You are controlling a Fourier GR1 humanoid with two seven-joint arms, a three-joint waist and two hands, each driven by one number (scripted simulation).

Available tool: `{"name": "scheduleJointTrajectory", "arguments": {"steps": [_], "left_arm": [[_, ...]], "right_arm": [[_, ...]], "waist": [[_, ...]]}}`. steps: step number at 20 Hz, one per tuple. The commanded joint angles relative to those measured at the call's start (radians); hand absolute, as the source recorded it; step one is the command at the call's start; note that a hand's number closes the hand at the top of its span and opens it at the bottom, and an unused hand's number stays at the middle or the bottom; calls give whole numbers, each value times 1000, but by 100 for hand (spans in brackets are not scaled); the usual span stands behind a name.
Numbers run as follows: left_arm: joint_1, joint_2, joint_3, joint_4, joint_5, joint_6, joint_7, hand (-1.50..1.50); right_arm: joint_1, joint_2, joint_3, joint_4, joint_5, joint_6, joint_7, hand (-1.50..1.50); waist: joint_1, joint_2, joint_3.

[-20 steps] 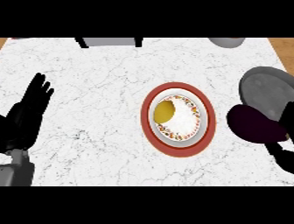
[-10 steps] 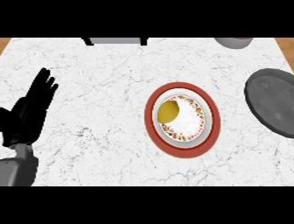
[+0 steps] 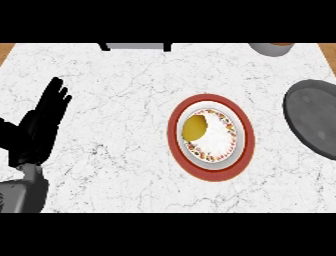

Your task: Pick the eggplant from the plate and place it in the pan

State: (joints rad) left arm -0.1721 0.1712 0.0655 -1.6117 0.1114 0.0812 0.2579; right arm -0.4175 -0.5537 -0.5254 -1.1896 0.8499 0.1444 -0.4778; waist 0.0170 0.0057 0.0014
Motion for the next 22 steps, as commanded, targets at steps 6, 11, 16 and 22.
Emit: {"name": "scheduleJointTrajectory", "arguments": {"steps": [6,11,16,22], "left_arm": [[-1,-9,-16,-45,-21,11,27,0],[-3,-7,3,11,0,-18,-20,0],[-10,-8,-1,26,-5,-27,-27,0],[-9,-21,5,16,12,-25,-16,0]], "right_arm": [[-182,-28,44,552,62,-252,-244,150],[-217,-13,25,711,95,-264,-91,150],[-291,-85,28,893,108,-209,-129,-150],[-296,-101,-65,945,0,-176,-284,-150]], "waist": [[11,2,1],[18,9,1],[22,10,2],[19,10,3]]}}
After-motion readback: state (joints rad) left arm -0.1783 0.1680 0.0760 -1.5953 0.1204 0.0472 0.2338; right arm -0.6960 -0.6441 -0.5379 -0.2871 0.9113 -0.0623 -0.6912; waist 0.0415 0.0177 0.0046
